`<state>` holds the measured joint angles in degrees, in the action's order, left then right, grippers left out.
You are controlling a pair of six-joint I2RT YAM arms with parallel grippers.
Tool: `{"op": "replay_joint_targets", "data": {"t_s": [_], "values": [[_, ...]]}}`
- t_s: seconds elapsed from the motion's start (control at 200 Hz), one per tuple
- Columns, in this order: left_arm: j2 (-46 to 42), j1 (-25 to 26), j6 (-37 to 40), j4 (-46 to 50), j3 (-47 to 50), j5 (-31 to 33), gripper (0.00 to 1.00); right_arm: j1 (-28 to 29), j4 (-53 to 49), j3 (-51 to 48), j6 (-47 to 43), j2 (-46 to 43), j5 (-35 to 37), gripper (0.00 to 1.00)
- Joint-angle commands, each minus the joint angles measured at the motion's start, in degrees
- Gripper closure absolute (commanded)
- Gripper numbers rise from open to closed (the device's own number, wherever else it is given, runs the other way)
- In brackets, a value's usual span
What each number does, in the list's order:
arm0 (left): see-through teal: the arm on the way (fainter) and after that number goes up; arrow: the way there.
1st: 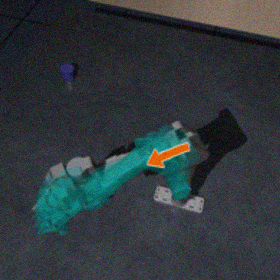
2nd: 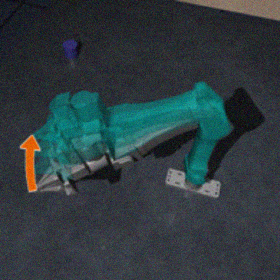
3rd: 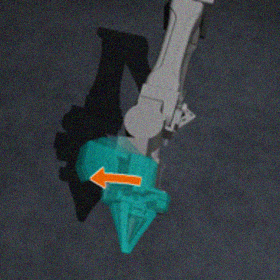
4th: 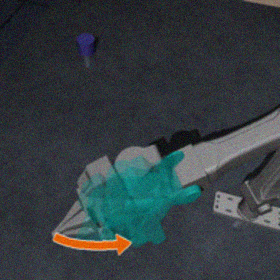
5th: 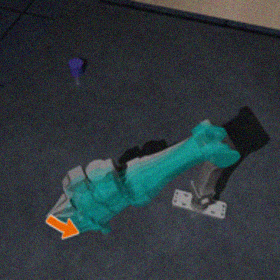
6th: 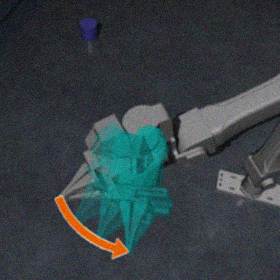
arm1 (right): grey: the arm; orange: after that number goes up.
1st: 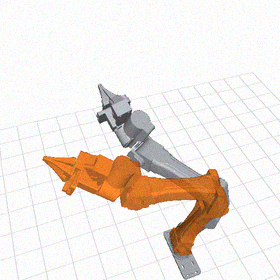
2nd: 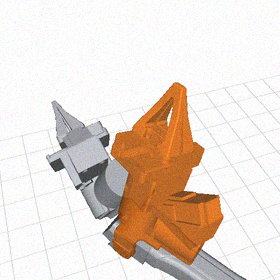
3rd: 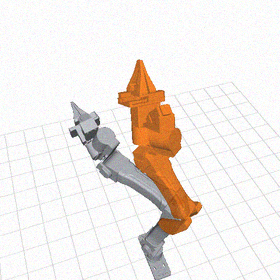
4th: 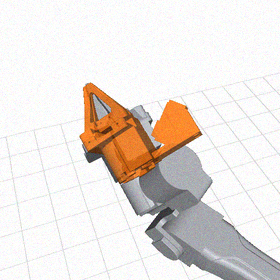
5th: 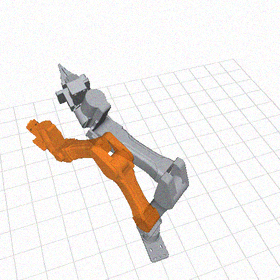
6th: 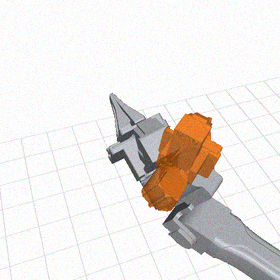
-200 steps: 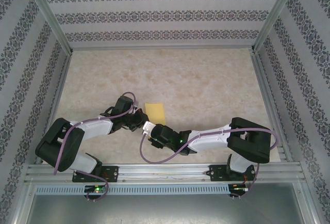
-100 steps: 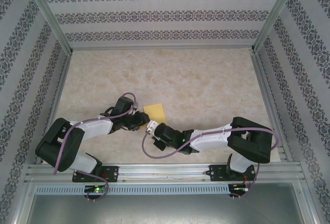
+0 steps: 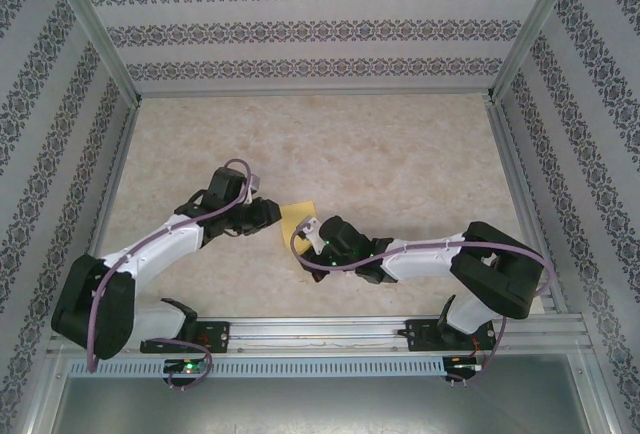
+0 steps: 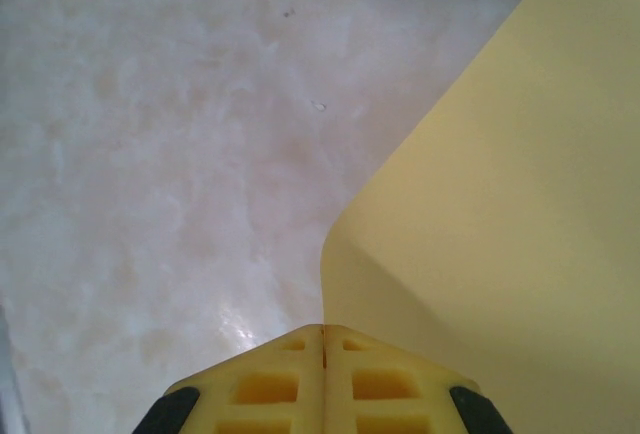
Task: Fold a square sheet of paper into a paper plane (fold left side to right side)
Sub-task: Third fold the triangle at the center of the table.
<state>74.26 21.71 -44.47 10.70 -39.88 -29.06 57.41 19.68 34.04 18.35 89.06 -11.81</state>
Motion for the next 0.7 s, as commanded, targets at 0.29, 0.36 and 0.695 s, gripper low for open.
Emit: {"op": "replay_joint_targets", "data": {"t_s": [0.29, 0.36, 0.695], "values": [[17.03, -0.42, 10.04, 1.87, -10.54, -5.16, 0.83, -2.33, 8.5, -0.56, 9.02, 5.84, -10.67, 1.0], [19.91, -0.4, 10.92, 1.66, -11.9, -5.8, 0.85, -2.55, 8.92, -0.71, 9.64, 6.13, -10.85, 1.0], [29.72, 0.25, 14.49, 1.75, -17.78, -6.98, 0.92, -3.35, 9.32, -1.63, 11.8, 5.69, -11.27, 1.0]]}}
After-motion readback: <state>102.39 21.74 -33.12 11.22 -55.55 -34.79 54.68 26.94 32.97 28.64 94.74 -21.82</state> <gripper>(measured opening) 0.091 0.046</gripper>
